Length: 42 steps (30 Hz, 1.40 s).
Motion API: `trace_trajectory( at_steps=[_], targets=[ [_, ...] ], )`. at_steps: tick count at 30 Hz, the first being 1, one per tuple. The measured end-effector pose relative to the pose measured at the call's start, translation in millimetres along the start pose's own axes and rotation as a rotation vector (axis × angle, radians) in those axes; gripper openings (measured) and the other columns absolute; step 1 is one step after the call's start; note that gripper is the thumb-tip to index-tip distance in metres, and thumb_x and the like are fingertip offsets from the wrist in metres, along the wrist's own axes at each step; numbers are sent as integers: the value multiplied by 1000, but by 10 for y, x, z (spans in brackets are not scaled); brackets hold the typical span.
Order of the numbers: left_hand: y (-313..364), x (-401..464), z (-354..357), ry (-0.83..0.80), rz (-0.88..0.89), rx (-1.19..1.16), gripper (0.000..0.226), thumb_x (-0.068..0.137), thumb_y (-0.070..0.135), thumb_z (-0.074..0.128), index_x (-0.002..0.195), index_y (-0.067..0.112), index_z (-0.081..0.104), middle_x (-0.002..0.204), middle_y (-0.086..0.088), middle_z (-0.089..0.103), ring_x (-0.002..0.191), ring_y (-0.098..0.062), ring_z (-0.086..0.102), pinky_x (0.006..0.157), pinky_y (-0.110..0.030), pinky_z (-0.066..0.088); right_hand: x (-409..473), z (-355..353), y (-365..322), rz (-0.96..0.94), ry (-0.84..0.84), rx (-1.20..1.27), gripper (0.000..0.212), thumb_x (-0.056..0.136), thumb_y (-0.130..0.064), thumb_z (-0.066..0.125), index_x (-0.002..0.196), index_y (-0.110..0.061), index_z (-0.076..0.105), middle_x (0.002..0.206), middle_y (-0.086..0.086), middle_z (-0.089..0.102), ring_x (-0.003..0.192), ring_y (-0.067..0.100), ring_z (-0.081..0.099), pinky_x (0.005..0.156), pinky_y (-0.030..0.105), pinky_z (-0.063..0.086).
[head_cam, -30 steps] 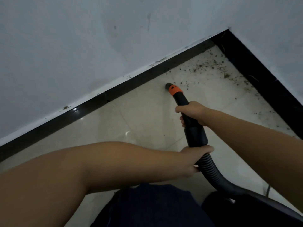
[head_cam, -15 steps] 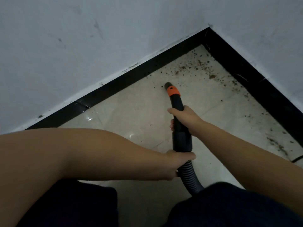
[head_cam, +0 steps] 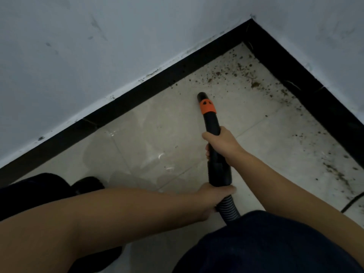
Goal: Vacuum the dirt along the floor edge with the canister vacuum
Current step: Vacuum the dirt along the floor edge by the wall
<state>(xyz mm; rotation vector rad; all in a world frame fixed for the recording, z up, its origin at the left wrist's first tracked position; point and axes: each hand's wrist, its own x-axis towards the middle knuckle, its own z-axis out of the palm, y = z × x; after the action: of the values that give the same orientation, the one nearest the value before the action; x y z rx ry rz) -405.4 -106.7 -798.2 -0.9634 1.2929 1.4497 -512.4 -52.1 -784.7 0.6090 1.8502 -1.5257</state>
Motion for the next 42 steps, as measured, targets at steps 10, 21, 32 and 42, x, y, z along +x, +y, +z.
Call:
trace_trajectory(
  at_steps=[10, 21, 32, 42],
  targets=[
    [69, 36, 356, -23, 68, -46, 21, 80, 15, 73, 97, 10, 61, 98, -10, 65, 97, -25, 62, 85, -33, 50, 18, -419, -6, 33, 186, 84, 14, 90, -10, 60, 94, -5, 47, 63, 12, 51, 45, 22, 50, 45, 29, 48],
    [63, -34, -93, 119, 149, -238, 12, 82, 13, 70, 79, 12, 58, 78, -5, 63, 70, -17, 60, 64, -27, 48, 138, 262, -252, 11, -89, -46, 13, 88, -9, 59, 93, -6, 48, 62, 10, 53, 44, 20, 52, 46, 28, 48],
    [597, 135, 209, -17, 179, -86, 14, 84, 13, 69, 80, 15, 57, 75, -4, 59, 65, -13, 57, 56, -24, 45, 468, -443, -429, 48, 141, 101, 16, 89, -11, 61, 96, -5, 49, 64, 11, 53, 46, 21, 53, 45, 29, 51],
    [1237, 489, 537, -20, 177, -54, 12, 83, 13, 70, 84, 13, 58, 76, -5, 58, 66, -17, 57, 67, -28, 49, 970, -951, -758, 32, 213, 141, 24, 89, -11, 62, 106, -4, 47, 62, 10, 53, 36, 17, 53, 41, 27, 50]
  ],
)
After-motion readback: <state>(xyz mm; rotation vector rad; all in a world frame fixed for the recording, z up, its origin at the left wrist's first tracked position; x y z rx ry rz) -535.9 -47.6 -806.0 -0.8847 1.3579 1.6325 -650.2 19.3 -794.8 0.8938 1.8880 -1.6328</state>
